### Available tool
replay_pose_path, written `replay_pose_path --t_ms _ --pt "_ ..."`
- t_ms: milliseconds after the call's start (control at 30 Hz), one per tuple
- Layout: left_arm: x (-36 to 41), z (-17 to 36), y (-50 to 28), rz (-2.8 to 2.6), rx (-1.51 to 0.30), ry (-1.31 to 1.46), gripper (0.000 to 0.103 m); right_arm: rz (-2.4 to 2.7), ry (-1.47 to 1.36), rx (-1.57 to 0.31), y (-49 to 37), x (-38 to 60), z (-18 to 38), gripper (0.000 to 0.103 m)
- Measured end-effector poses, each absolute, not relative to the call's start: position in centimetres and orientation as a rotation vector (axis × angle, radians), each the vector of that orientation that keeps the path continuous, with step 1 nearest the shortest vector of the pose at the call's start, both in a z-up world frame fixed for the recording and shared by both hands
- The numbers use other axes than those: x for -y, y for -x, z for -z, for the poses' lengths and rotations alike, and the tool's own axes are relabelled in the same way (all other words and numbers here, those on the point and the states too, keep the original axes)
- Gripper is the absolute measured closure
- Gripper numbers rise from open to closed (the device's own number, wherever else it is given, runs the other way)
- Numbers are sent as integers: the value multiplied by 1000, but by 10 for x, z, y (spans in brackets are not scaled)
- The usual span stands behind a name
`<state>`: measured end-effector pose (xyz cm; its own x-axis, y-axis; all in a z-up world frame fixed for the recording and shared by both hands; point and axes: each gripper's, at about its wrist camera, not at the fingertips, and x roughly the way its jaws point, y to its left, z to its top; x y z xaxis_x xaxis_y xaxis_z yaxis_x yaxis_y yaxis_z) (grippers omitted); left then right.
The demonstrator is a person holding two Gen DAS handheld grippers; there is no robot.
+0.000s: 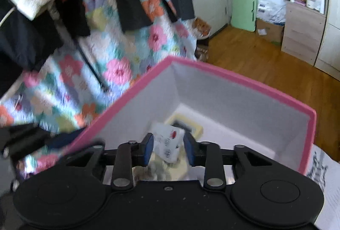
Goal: Organize rigid objects
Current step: 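Carry the white remote into the pink box and release it with the right gripper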
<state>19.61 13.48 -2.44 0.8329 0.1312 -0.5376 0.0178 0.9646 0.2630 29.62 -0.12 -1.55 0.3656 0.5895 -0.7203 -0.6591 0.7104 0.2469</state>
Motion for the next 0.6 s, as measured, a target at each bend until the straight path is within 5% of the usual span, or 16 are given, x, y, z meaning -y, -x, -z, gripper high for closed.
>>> replay_pose_path --t_ms 267,600 --pt "-133 25 -195 -59 -585 -255 89 -761 108 -920 -275 30 20 74" --pt "-132 25 -196 -65 -599 -269 88 -730 -40 -669 -193 99 -19 64"
